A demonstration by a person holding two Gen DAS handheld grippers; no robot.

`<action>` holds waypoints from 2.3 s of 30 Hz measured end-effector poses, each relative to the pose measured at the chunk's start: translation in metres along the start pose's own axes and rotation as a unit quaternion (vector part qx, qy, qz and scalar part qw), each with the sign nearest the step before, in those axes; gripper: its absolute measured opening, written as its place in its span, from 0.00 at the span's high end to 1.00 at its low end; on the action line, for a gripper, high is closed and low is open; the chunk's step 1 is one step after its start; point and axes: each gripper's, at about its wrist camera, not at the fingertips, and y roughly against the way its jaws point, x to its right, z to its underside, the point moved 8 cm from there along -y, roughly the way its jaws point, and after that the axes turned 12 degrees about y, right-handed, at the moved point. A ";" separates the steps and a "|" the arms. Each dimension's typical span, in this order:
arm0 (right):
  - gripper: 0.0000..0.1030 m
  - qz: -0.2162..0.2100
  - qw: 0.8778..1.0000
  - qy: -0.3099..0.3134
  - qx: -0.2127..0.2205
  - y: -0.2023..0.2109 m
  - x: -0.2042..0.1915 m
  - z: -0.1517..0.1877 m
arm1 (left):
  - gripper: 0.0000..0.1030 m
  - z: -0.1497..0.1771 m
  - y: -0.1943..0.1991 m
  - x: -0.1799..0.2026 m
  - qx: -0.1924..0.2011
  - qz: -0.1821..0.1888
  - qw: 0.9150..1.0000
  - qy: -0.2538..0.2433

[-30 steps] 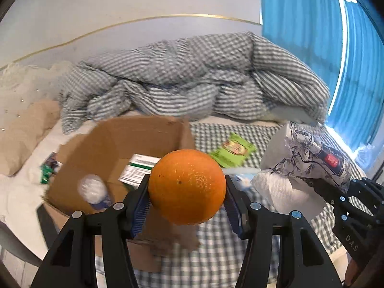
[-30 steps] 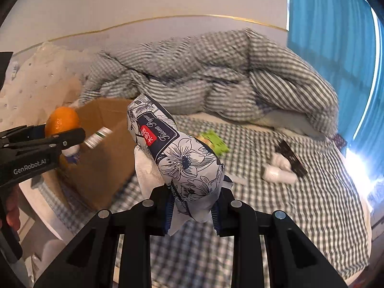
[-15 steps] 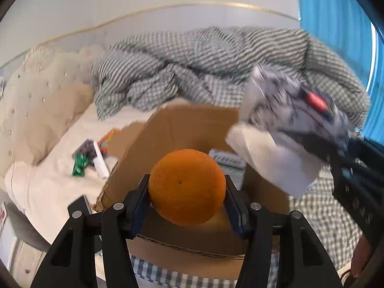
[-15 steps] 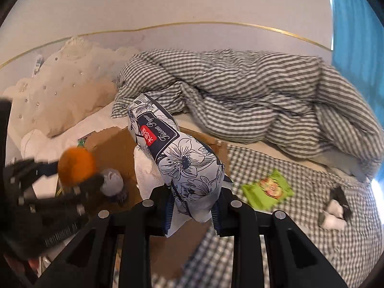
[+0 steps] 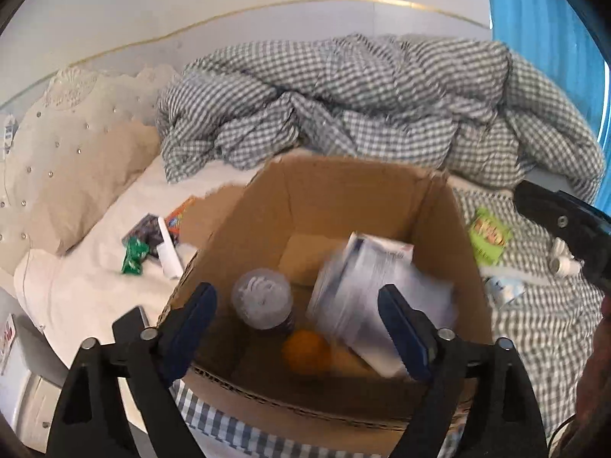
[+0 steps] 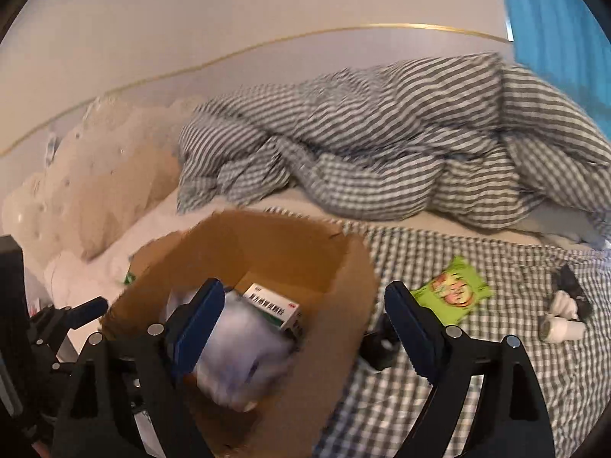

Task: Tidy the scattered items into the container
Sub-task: 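Move both grippers back toward the remaining items on the bed, then grasp the white bottle with the right gripper while the left grasps the white plush toy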

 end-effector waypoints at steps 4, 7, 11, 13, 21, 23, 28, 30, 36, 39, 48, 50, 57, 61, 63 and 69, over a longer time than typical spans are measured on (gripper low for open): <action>0.16 0.022 0.999 -0.033 0.022 0.032 0.048 0.000 | 0.11 -0.003 0.018 0.028 0.012 0.019 1.000 -0.009; 0.16 0.040 0.997 -0.060 0.025 0.053 0.086 0.011 | 0.08 0.003 0.026 0.055 0.013 0.031 0.999 -0.020; 0.16 0.067 0.994 -0.083 0.016 0.079 0.139 0.038 | 0.04 0.017 0.027 0.102 0.006 0.065 0.998 -0.023; 0.16 0.085 0.992 -0.093 0.007 0.091 0.168 0.054 | 0.02 0.024 0.024 0.128 0.004 0.078 0.997 -0.024; 0.16 0.167 0.977 -0.127 -0.041 0.109 0.276 0.131 | 0.00 0.070 -0.022 0.212 -0.028 0.106 0.994 -0.023; 0.16 0.173 0.973 -0.141 -0.056 0.104 0.300 0.148 | 0.00 0.081 -0.036 0.226 -0.041 0.100 0.994 -0.033; 0.16 0.172 0.968 -0.156 -0.094 0.073 0.337 0.178 | 0.00 0.099 -0.065 0.249 -0.063 0.101 0.992 -0.038; 0.16 0.166 0.968 -0.155 -0.109 0.055 0.340 0.188 | 0.00 0.103 -0.074 0.256 -0.064 0.105 0.992 -0.040; 0.17 0.162 0.969 -0.119 -0.145 0.000 0.330 0.199 | 0.00 0.108 -0.093 0.265 -0.059 0.098 0.991 -0.063; 0.16 0.165 0.968 -0.107 -0.158 -0.022 0.334 0.201 | 0.00 0.108 -0.102 0.260 -0.061 0.094 0.992 -0.064; 0.12 0.188 0.957 -0.116 -0.190 -0.061 0.356 0.219 | 0.00 0.110 -0.123 0.255 -0.073 0.088 0.992 -0.059; 0.12 0.194 0.954 -0.113 -0.197 -0.070 0.360 0.222 | 0.00 0.111 -0.127 0.257 -0.074 0.087 0.991 -0.062; 0.20 0.200 0.955 -0.106 -0.194 -0.083 0.365 0.224 | 0.00 0.109 -0.130 0.252 -0.074 0.088 0.991 -0.062; 0.46 0.193 0.958 -0.117 -0.175 -0.074 0.364 0.223 | 0.00 0.102 -0.130 0.253 -0.070 0.089 0.992 -0.053; 0.47 0.188 0.959 -0.125 -0.171 -0.073 0.365 0.224 | 0.00 0.099 -0.127 0.259 -0.060 0.087 0.992 -0.062; 0.69 0.188 0.955 -0.178 -0.145 -0.052 0.375 0.232 | 0.00 0.093 -0.123 0.277 -0.048 0.093 0.991 -0.080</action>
